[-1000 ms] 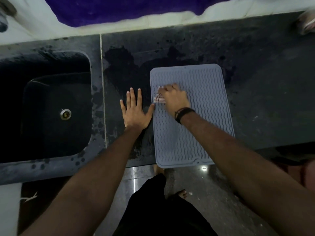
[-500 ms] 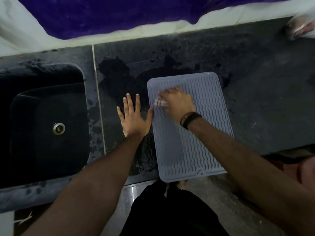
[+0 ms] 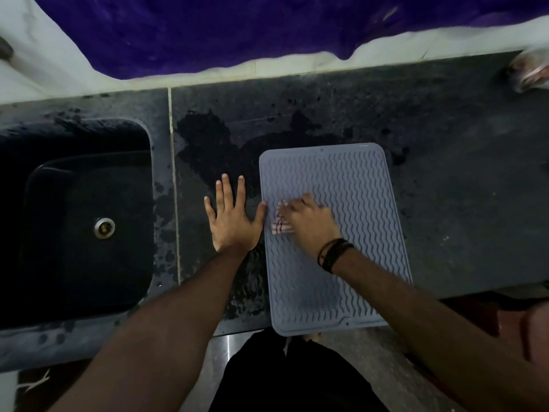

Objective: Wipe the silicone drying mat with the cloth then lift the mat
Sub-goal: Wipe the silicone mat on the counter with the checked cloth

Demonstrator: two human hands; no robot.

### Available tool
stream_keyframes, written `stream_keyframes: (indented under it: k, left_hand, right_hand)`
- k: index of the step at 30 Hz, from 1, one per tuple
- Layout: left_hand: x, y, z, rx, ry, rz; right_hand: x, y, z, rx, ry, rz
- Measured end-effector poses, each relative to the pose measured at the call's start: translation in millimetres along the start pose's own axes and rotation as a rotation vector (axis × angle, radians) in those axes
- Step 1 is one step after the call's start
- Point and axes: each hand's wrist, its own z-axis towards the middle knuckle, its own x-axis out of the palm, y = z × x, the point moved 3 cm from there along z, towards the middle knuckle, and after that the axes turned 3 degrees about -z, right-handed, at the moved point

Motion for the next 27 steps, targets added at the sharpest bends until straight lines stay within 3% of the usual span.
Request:
stream_keyframes:
  k: [3, 8, 12, 23, 27]
  left_hand:
    - [-1, -1, 1, -0.001, -0.005, 0.002]
    - [-1, 0, 1, -0.009, 0.007, 0.003]
    - [-2, 0, 2, -0.017, 0.022, 0.011]
    - [-3, -1, 1, -0.022, 0.018, 0.004]
    - [-3, -2, 2, -0.024, 0.028, 0.005]
  right_hand:
    - [-16, -11, 6, 0.009, 0.012, 0.021]
    - [-58, -31, 76, 0.079, -0.181, 0.028]
    - [-49, -26, 113, 0.086, -0.08, -0.072]
    - [-12, -34, 34, 0.022, -0.019, -0.015]
    - [-35, -51, 68, 0.143, -0.183, 0.063]
